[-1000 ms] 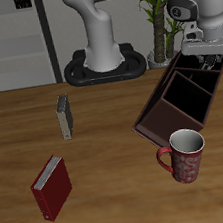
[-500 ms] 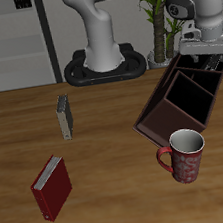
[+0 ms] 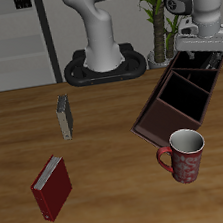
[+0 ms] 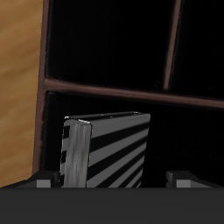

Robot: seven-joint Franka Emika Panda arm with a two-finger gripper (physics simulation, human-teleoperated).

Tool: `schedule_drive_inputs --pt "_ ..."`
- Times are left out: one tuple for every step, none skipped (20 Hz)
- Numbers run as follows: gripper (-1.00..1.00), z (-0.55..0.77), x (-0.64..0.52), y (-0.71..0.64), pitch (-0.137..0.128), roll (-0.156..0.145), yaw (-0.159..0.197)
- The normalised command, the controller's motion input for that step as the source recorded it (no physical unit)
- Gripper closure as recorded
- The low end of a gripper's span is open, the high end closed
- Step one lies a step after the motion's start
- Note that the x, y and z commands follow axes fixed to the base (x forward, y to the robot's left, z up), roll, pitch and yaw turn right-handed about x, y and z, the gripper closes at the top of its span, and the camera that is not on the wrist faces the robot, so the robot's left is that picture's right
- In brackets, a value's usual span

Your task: Place the striped book into the left desk caddy's left compartment

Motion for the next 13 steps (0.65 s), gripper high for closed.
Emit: schedule_drive_inputs --pt "-1.0 0.16 0.02 -0.1 0.014 0.031 -0.01" --pt "-1.0 0.27 -0.06 -0.21 -0.034 -0.02 0.024" --pt "-1.0 0.3 -0.01 -0.19 -0.054 -0.017 0.027" --pt "-1.0 0.32 -0.06 -0.26 -0.026 -0.025 -0.021" --pt "-1.0 0.25 0.04 -0.12 -0.002 0.013 0.007" --pt "-1.0 0.45 -0.08 -0.34 -0.01 -0.034 0.037" --pt "-1.0 0.41 -0.08 -0.39 -0.07 -0.06 -0.001" --pt "-1.0 0.37 -0.05 -0.38 -0.056 -0.042 0.012" --pt "-1.0 0.27 0.1 -0.42 0.04 -0.044 0.003" --pt "-1.0 -0.01 0.06 0.02 0.0 0.0 0.0" --pt "-1.0 0.35 0.05 -0.53 -0.006 -0.092 0.008" --pt "-1.0 0.11 0.1 -0.19 0.011 0.016 0.018" --pt "-1.0 0.3 0.13 -0.81 0.014 -0.09 0.109"
